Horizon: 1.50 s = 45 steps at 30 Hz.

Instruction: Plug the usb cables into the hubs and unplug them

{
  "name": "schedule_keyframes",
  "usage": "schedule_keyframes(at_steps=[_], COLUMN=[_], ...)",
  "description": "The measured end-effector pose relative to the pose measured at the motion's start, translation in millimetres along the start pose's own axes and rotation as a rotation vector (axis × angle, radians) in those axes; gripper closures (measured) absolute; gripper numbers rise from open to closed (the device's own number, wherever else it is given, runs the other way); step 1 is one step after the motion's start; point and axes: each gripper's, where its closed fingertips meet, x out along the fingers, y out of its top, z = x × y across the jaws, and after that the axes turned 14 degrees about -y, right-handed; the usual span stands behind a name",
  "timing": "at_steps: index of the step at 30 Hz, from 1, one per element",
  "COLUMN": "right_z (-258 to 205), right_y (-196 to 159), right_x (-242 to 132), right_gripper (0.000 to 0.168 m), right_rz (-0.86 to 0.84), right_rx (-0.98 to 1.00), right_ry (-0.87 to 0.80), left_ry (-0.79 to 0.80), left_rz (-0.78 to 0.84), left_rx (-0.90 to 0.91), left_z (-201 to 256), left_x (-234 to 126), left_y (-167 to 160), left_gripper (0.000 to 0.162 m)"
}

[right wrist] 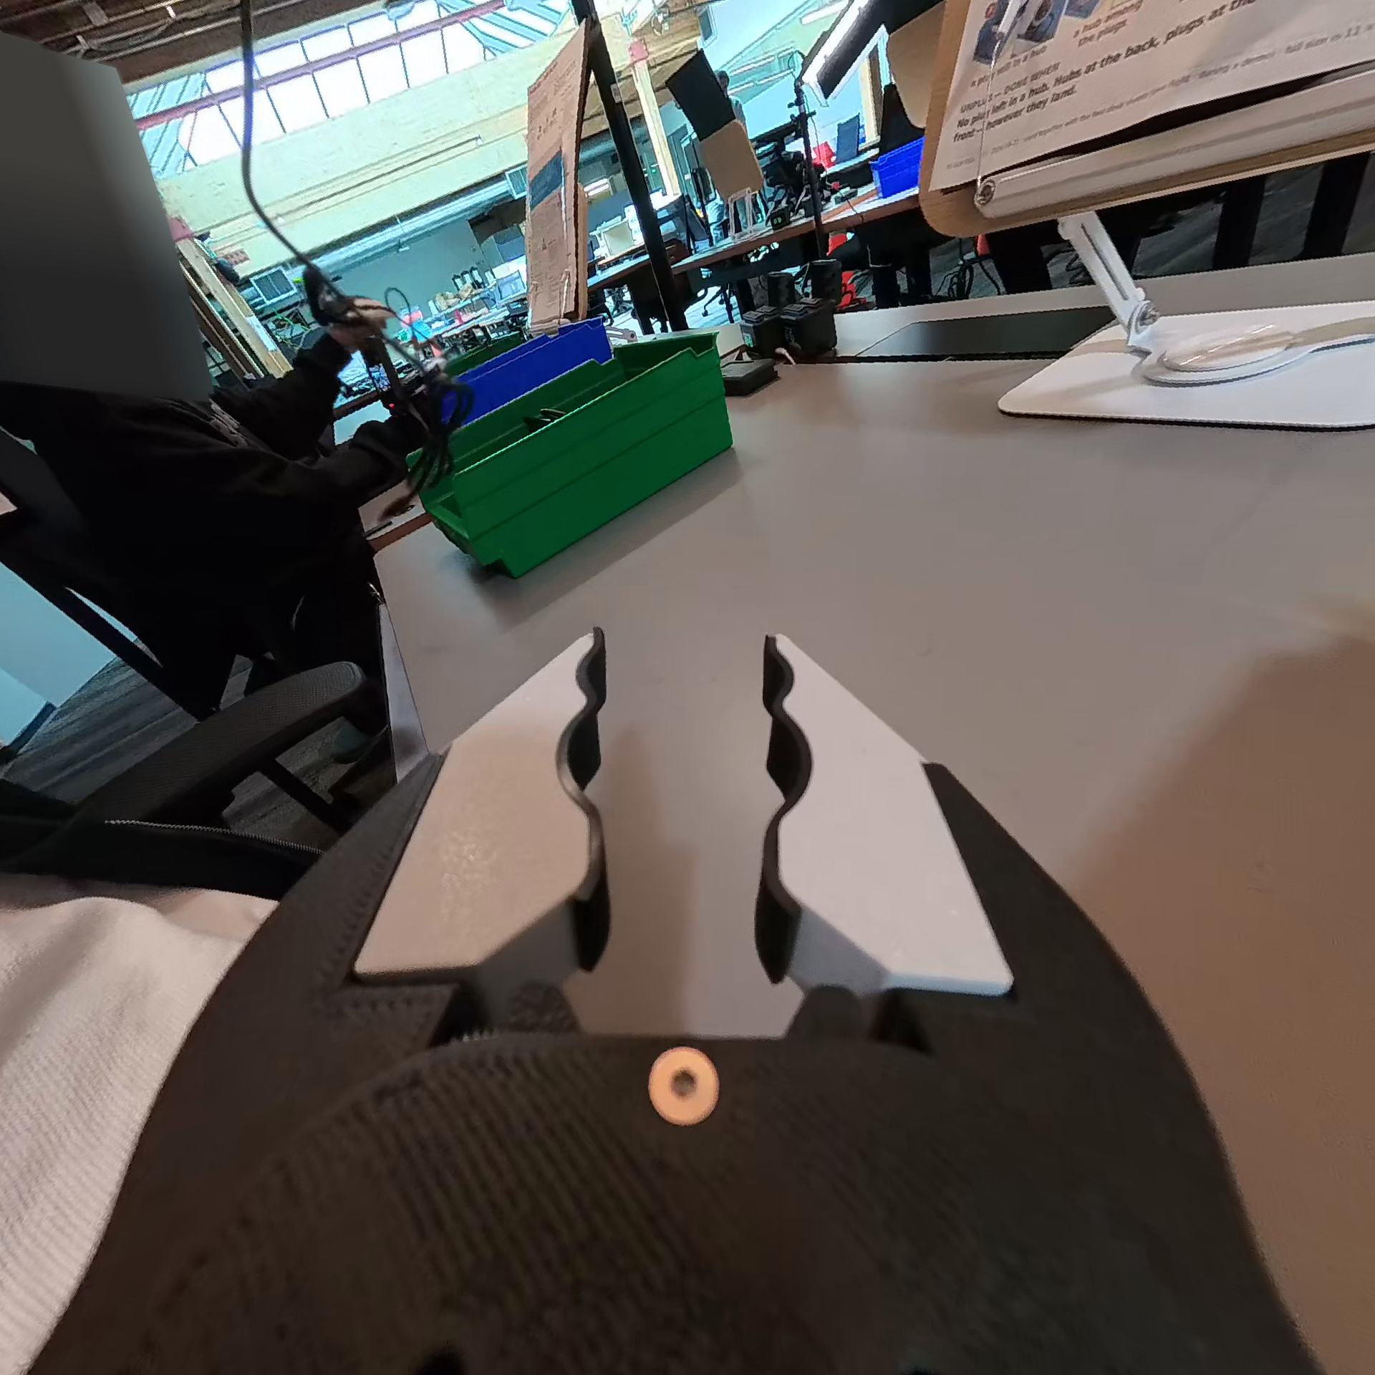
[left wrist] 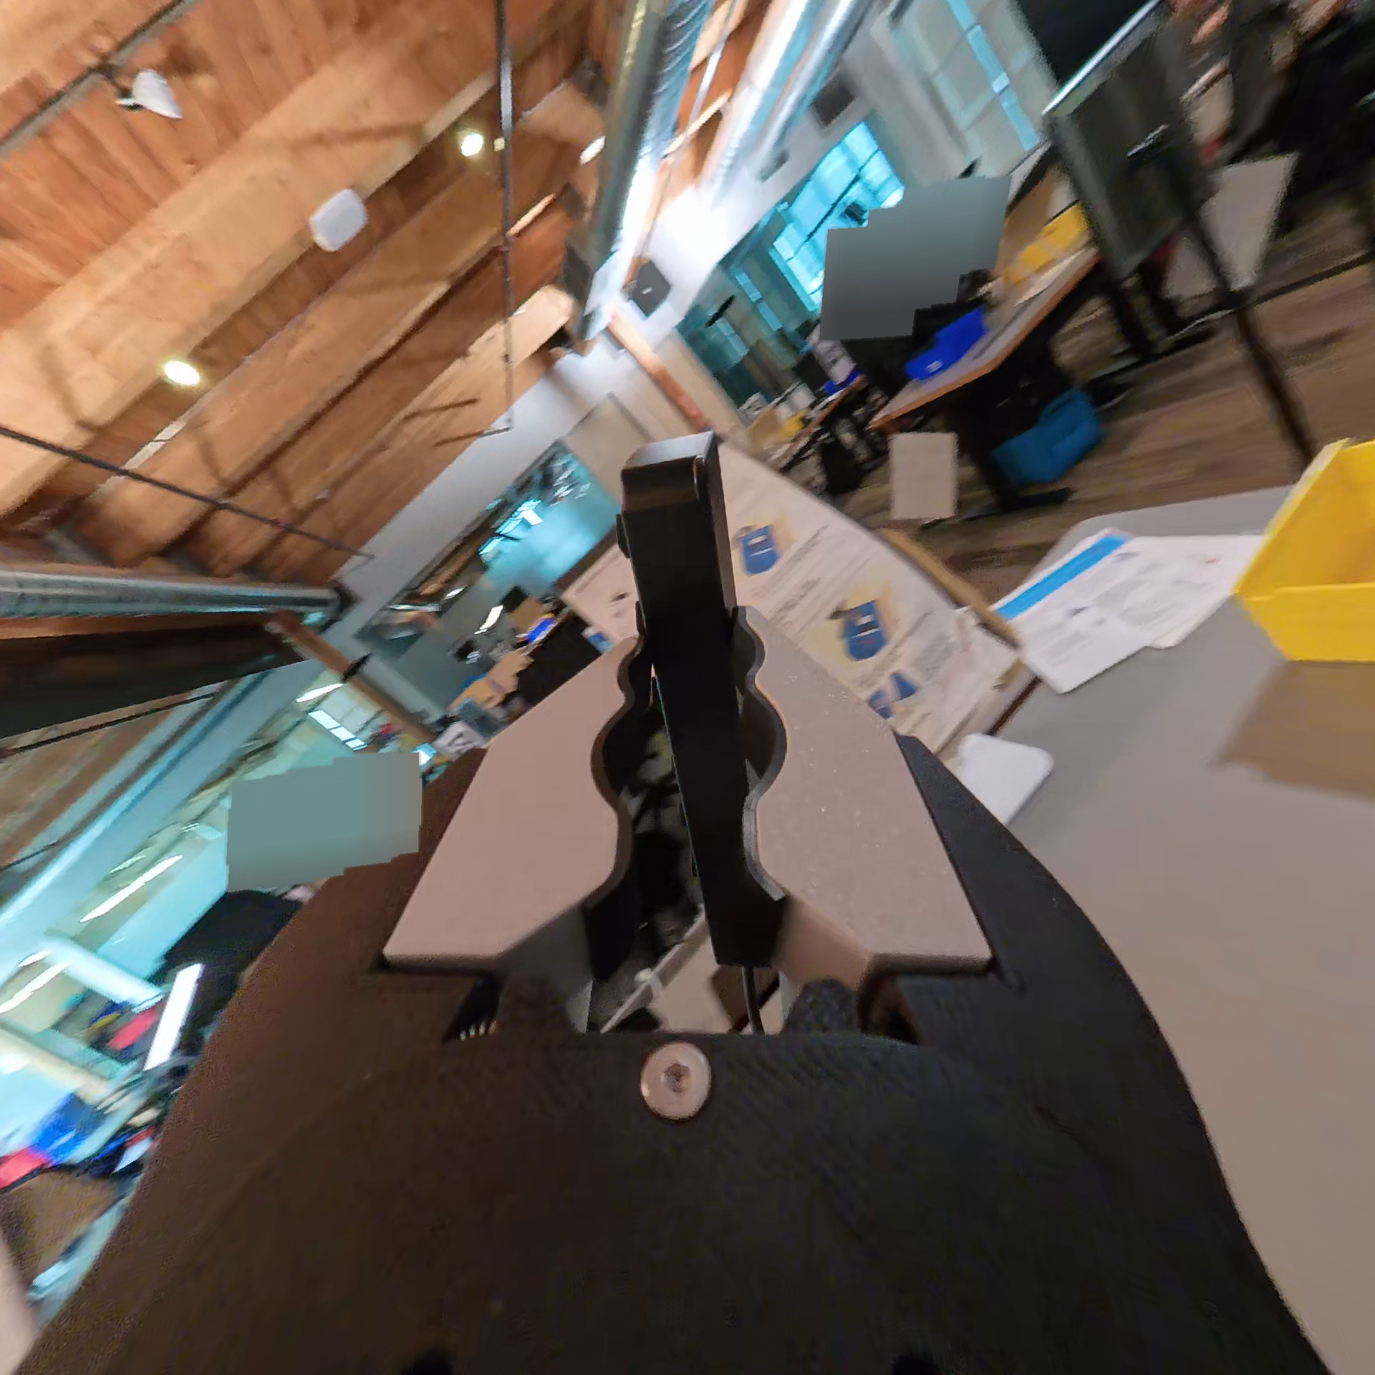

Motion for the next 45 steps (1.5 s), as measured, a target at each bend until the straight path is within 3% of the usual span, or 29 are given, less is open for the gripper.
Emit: schedule_keyframes(at_steps=[5,9,12,15,18,20,22,25,26,27,31,34,38,42,45], right_z=[-4,-7,9,7,-16,-34,-44,-45,-44,-44,-34,-24,-35,-69,-90], right_y=[4,11,31,61,82,83,81,81,79,77,65,57,58,34,33], right_x=[-3,-6,-11,-22,-12,8,29,49,52,54,53,47,21,-12,-31], right_gripper=[0.122,0.117,0.087,0.076,0.076,0.085,0.080,0.094,0.109,0.113,0.114,0.114,0.115,0.114,0.115], right_rz=[0.013,0.064,0.173,0.316,0.407,0.394,0.359,0.326,0.314,0.304,0.256,0.231,0.187,0.013,-0.055], right_rx=[-0.037,-0.073,-0.198,-0.312,-0.363,-0.353,-0.282,-0.214,-0.230,-0.258,-0.312,-0.197,0.097,0.099,0.230], right_ry=[0.005,-0.010,-0.180,-0.310,-0.343,-0.314,-0.277,-0.261,-0.258,-0.244,-0.195,-0.067,0.341,0.719,0.958], left_ry=[-0.203,-0.256,-0.248,-0.211,-0.230,-0.242,-0.237,-0.274,-0.274,-0.266,-0.323,-0.386,-0.609,-0.900,-1.044], left_rz=[0.173,0.236,0.246,0.274,0.294,0.302,0.305,0.287,0.294,0.292,0.283,0.285,0.348,0.407,0.443], left_rx=[-0.177,-0.235,-0.276,-0.355,-0.444,-0.501,-0.524,-0.531,-0.548,-0.548,-0.504,-0.618,-0.858,-1.052,-1.159], left_z=[73,127,166,198,229,246,260,281,283,283,293,297,307,328,344], left_x=[46,85,111,128,136,136,133,129,127,126,133,141,143,136,132], left_y=[9,-4,-22,-38,-45,-46,-47,-49,-49,-52,-65,-79,-88,-87,-84], left_gripper=[0.140,0.141,0.141,0.142,0.142,0.142,0.142,0.143,0.142,0.142,0.138,0.113,0.093,0.088,0.087])
